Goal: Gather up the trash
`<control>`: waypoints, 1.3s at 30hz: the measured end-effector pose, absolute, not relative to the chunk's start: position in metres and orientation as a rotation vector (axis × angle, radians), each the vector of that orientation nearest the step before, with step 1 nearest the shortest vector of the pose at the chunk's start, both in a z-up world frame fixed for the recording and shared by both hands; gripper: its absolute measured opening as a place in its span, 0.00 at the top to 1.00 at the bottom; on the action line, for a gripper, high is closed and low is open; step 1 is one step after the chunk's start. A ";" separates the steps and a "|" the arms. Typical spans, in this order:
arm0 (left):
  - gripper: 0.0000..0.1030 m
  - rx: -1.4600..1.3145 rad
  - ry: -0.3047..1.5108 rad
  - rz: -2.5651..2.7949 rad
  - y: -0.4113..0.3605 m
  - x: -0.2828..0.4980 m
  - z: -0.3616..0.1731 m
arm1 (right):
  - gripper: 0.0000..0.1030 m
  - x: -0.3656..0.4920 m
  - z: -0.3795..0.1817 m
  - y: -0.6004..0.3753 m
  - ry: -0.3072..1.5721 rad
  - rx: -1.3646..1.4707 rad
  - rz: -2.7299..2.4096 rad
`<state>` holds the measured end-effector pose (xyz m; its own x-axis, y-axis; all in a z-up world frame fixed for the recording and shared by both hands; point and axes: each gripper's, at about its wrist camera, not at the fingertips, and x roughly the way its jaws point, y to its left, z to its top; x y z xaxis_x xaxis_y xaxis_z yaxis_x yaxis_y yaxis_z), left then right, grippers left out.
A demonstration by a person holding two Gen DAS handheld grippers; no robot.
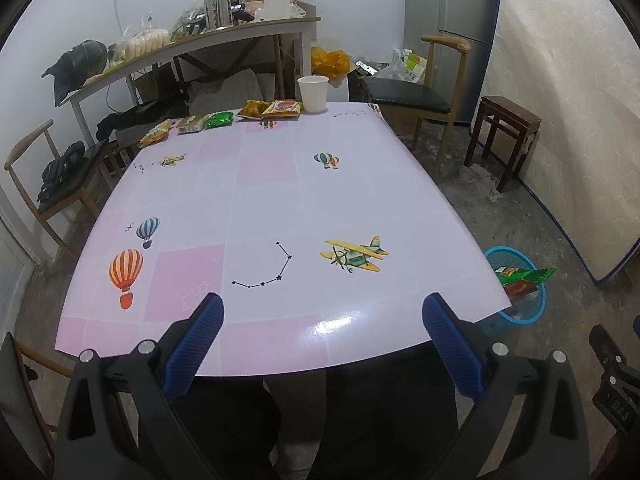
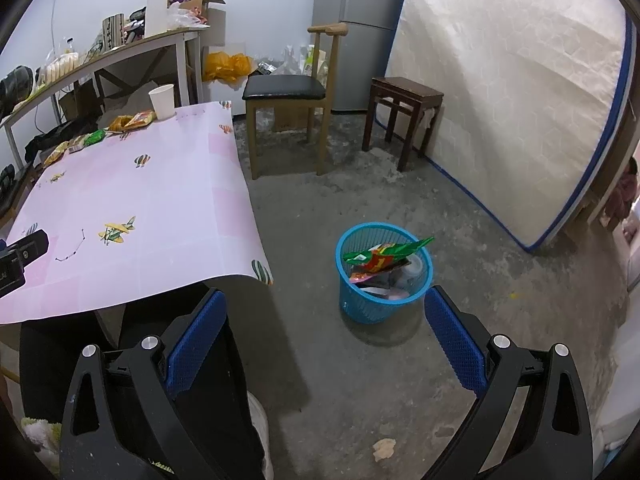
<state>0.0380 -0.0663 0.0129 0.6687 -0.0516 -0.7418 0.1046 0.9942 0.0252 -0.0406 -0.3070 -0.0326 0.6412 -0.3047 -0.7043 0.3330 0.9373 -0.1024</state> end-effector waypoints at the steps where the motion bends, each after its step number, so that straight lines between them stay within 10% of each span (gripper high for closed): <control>1: 0.05 0.068 0.835 -0.088 -0.067 0.038 0.013 | 0.08 -0.041 -0.033 -0.307 0.795 0.038 -0.363; 39: 0.05 0.066 0.832 -0.082 -0.062 0.036 0.014 | 0.08 -0.039 -0.032 -0.303 0.789 0.034 -0.364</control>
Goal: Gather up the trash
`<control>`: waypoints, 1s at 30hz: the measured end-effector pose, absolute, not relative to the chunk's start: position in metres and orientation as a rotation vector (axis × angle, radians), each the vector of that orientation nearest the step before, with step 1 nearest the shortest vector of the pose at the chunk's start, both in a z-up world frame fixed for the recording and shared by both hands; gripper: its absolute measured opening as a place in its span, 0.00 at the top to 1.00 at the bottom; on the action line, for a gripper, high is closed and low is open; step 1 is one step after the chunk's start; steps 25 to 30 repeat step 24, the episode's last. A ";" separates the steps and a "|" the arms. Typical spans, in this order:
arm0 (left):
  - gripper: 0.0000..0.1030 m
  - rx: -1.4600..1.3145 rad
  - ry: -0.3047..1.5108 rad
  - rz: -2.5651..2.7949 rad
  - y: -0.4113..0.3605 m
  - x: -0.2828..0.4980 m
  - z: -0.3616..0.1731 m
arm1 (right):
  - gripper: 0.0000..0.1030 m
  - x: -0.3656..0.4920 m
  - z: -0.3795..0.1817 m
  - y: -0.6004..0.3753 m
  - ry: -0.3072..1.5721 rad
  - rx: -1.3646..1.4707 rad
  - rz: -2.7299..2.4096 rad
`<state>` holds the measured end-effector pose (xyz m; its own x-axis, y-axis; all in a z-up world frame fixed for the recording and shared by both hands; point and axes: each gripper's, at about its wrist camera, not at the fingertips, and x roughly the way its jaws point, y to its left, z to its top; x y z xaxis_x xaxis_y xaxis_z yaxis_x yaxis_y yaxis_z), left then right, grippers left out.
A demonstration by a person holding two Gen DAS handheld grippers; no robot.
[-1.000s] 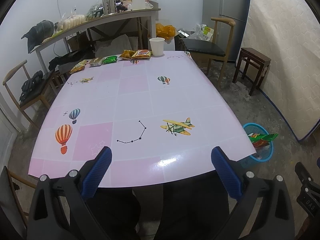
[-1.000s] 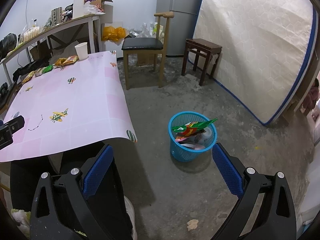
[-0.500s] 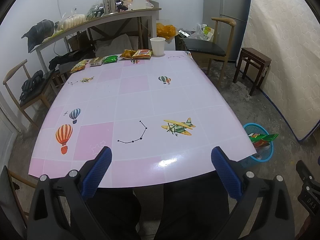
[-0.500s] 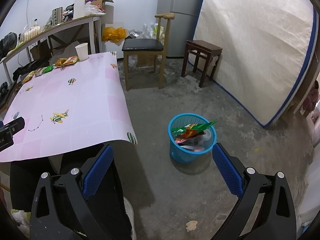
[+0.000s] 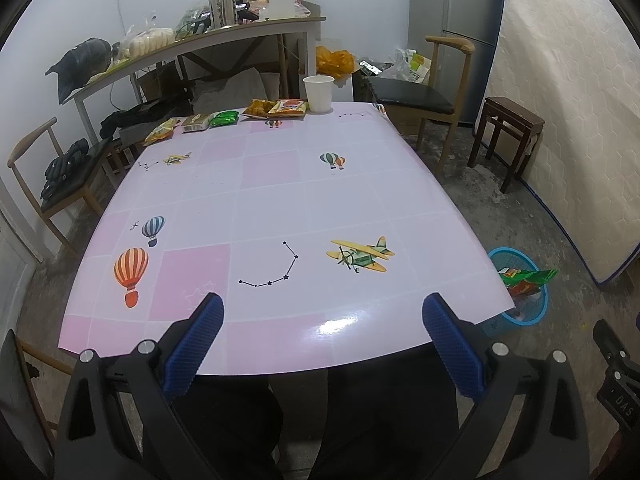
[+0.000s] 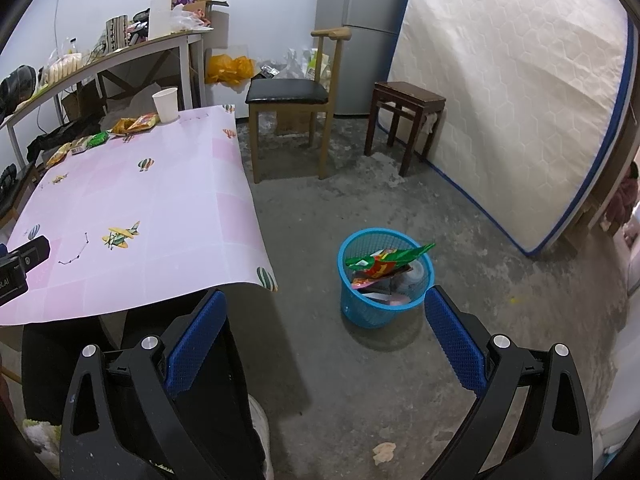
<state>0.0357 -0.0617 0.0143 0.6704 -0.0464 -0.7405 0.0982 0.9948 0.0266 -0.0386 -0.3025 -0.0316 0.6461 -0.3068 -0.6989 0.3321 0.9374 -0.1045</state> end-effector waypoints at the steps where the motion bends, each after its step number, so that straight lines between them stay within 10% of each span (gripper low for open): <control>1: 0.05 0.065 0.832 -0.081 -0.061 0.036 0.014 | 0.08 -0.039 -0.032 -0.302 0.788 0.034 -0.363; 30: 0.05 0.060 0.839 -0.070 -0.059 0.033 0.014 | 0.08 -0.038 -0.031 -0.301 0.788 0.036 -0.364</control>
